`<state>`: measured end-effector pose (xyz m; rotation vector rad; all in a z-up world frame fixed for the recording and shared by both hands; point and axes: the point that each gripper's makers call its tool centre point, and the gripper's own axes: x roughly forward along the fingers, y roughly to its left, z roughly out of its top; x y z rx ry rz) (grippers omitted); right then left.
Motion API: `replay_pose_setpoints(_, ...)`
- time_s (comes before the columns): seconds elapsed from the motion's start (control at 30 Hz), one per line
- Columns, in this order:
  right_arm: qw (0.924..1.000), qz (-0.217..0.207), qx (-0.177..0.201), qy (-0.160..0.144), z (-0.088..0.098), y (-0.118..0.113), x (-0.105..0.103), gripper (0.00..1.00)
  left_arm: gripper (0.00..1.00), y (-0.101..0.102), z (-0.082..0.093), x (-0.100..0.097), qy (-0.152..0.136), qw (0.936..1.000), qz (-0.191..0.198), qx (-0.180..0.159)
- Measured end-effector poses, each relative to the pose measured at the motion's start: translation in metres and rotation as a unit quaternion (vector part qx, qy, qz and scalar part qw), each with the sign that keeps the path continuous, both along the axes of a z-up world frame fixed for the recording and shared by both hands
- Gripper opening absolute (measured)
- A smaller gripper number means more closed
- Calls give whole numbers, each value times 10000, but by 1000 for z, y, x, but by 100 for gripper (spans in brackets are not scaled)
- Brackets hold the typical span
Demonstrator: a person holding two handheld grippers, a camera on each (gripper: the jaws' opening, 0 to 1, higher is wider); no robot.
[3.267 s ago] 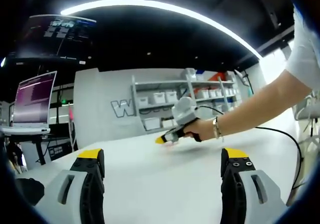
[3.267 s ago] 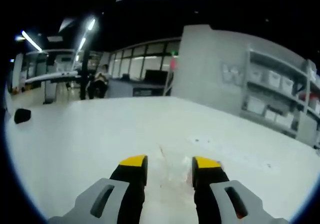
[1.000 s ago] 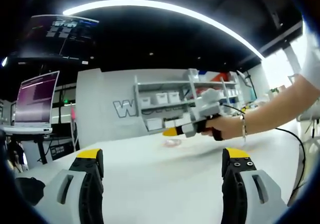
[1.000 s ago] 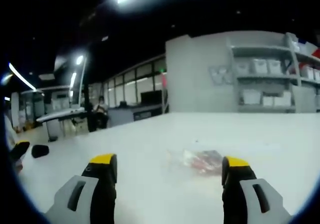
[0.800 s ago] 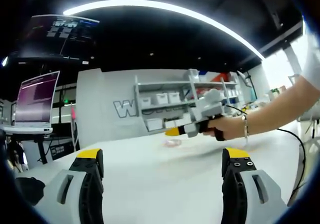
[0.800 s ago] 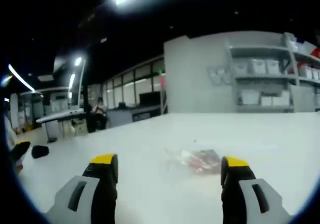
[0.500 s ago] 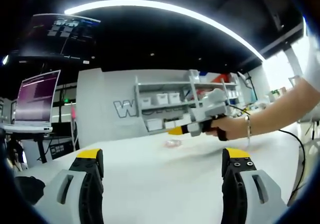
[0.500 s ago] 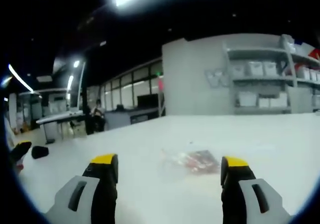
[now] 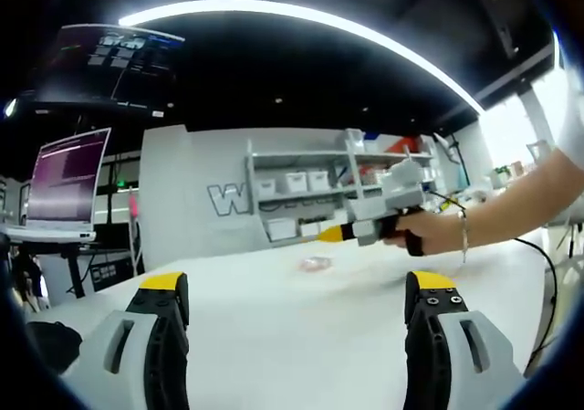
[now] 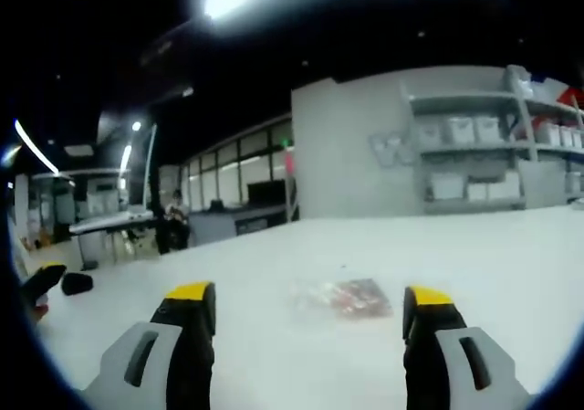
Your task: Open the resealable bag by pulling the two sides of the seal apart until the entire bag opening is separated and visibly accessible.
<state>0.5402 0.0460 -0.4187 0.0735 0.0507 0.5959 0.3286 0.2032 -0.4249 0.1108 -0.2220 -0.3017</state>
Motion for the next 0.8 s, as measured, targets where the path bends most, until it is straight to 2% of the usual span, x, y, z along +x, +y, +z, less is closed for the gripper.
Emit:
replay_pose_setpoints(0.2,10000,-32,50,33,-1,-8,-2,85,97,4,1,3,-10,10000,-3,-26)
replay_pose_setpoints(0.5,9997,-119,209,-94,7,-20,-16,84,97,8,0,7,-9,10000,-9,-38)
replay_pose_setpoints(0.53,9996,-125,216,-90,7,-21,-13,84,97,9,0,8,-5,10000,-7,-39)
replay_pose_setpoints(0.8,9995,-161,258,-98,5,-26,-16,84,97,4,0,2,-11,10000,-9,-34)
